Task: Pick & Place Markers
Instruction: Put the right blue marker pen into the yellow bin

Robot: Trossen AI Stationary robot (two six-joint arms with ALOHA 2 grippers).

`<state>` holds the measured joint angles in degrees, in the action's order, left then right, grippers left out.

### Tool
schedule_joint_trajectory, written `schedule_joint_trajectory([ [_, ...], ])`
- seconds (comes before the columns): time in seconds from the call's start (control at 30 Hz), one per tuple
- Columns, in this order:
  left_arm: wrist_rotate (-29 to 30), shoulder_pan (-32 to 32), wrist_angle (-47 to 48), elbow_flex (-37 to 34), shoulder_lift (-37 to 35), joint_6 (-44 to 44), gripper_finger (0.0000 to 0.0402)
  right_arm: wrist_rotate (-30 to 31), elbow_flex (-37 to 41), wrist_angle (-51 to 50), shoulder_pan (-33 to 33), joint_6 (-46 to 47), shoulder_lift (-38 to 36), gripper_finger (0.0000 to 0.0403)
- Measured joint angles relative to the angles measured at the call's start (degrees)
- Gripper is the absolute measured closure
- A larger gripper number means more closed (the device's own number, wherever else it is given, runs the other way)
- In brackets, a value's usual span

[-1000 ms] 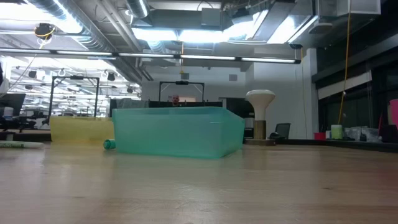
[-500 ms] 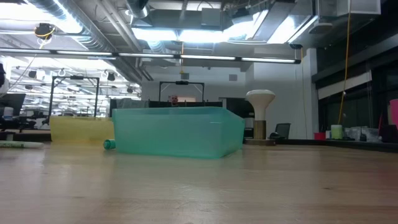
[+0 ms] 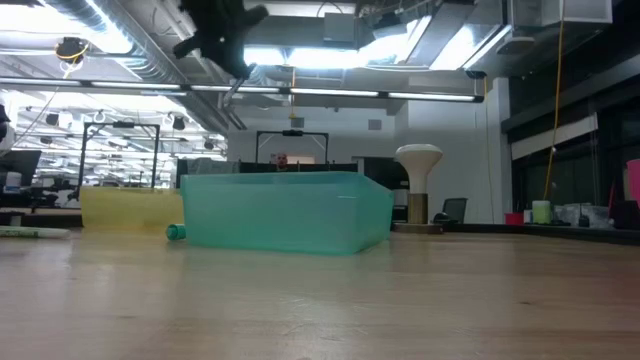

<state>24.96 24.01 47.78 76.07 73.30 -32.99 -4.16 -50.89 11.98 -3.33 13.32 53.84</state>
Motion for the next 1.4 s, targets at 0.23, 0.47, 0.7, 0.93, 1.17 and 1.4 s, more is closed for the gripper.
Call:
schedule_joint_trajectory([
  [0.23, -4.8, 10.7, 0.2, 0.0, 0.3, 4.5, 0.0374, 0.0, 0.0, -0.3, 0.0, 0.0, 0.0, 0.0286],
  [0.47, -11.9, 19.3, 1.0, 0.0, 3.4, 8.9, 0.0374, 0.0, 0.0, -0.3, 0.0, -0.3, 0.0, 0.0286],
  [0.7, -14.3, 23.5, 1.0, -0.1, 9.0, 12.6, 0.0374, 0.1, 0.0, -0.3, 0.0, -0.4, 0.0, 0.0286],
  [0.93, -15.2, 25.2, 2.6, -0.1, 15.5, 15.0, 0.0374, 0.1, 0.0, -1.1, 0.0, -0.4, 0.0, 0.0286],
  [1.17, -17.2, 26.8, 4.8, -0.1, 22.1, 15.8, 0.0374, 2.9, 0.0, -1.2, 0.0, -0.5, 0.1, 0.0286],
  [1.4, -17.2, 27.8, 4.8, -0.1, 26.2, 17.3, 0.0374, 3.2, 0.0, -1.2, 0.0, -1.4, 0.1, 0.0286],
])
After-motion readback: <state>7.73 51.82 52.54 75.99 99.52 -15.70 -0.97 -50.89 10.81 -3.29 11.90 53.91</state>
